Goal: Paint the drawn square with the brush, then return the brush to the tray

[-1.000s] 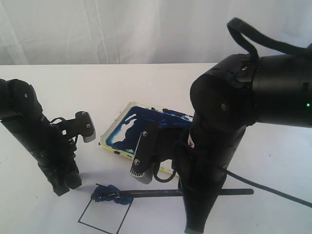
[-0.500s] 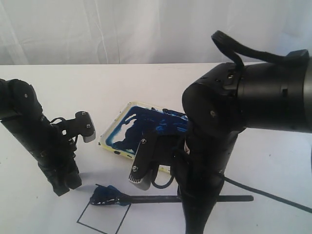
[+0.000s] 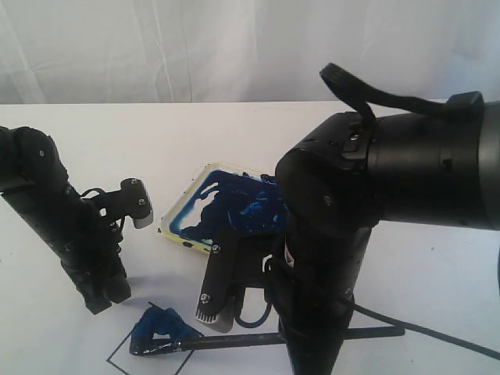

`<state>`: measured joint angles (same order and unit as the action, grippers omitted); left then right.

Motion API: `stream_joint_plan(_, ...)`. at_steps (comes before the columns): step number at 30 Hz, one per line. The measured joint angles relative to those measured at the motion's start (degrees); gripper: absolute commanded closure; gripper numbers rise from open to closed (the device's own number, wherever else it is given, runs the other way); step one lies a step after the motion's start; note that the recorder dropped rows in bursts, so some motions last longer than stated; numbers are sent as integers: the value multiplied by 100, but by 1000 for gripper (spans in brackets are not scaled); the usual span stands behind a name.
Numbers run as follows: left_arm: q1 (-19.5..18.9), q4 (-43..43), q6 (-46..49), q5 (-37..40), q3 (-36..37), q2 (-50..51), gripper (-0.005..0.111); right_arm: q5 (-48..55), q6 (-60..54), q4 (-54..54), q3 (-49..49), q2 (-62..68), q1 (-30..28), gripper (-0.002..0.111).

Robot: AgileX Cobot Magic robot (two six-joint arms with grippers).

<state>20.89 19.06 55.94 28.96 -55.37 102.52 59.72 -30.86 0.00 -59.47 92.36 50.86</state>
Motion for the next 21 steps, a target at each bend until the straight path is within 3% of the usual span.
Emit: stream_joint_plan(21,0,0,-626,-35,0,0,65,-240,518,-529,0,-297,0,108)
